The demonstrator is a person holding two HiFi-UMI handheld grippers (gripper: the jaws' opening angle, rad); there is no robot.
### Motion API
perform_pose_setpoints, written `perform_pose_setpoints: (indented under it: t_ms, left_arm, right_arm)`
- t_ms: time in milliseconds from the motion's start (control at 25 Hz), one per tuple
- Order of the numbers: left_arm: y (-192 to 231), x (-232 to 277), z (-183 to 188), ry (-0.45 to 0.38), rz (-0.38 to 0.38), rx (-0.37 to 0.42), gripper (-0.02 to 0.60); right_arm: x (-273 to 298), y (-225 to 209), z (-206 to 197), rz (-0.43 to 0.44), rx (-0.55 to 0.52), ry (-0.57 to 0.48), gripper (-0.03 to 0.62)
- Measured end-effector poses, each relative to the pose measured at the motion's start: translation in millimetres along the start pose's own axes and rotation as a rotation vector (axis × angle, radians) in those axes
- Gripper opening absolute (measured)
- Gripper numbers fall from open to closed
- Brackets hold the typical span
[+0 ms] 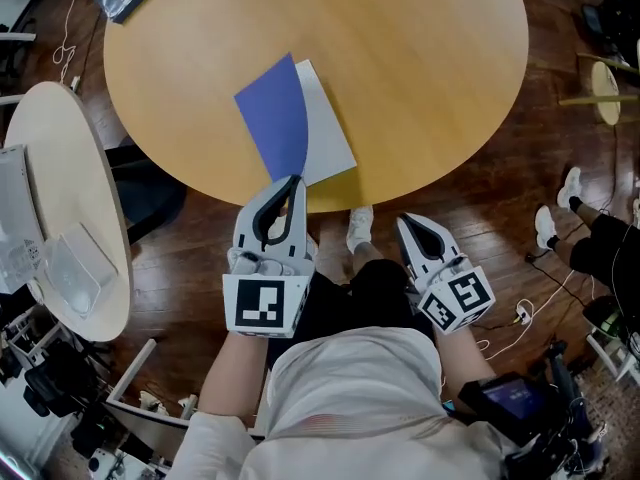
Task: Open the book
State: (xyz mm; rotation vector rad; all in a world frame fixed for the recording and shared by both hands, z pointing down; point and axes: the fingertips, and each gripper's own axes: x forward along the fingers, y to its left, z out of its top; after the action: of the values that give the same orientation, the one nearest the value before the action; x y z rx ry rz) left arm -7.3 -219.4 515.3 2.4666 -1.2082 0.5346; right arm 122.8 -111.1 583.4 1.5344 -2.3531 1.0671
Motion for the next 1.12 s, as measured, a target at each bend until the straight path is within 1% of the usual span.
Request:
perform_pose_setpoints:
  t_ms: [120,200,360,520,640,760,920,1120]
  left_arm:
    - [42.6,-33.1,-5.6,-0.004,0.114,-0.075,0.009]
    - [66.1,-52.4,-10.7,-0.002,0.193,-0.091,0.009]
    - [109.9,-75.6,-28.9,0.036,0.313,-0.049,0.009]
    - [147.5,-93.3,-57.5,0.104,0.385,-0.031,0.009]
    - [167.7,-93.2,-76.4,0.149,0.413,-0.004,0.009]
    - [176.4,-81.2,-90.0,0.175,0.412,-0.010,0.009]
    - [180.3,-61.7,-104.9,0.202,0.383,-0.032,0.009]
    - [176.2,-44.4,-111.3,0.227,0.339,-0.027,0.009]
  right_arm:
    - [9.3,15.5,7.7,0.039,-0.028,0.004,0.003]
    - [12.4,25.1,13.6,0.061,-0.047,0.005,0.003]
    - [21.2,34.9,18.7,0.085,-0.069,0.007,0.003]
    - [25.1,52.6,20.3,0.094,-0.086,0.011,0.003]
    - [27.9,58.2,19.5,0.087,-0.097,0.019,0.003]
    - [26.8,55.0,18.3,0.074,-0.094,0.020,0.003]
    - [28.6,55.2,17.0,0.058,-0.091,0.025,0.003]
    - [30.4,59.3,16.5,0.054,-0.094,0.029,0.003]
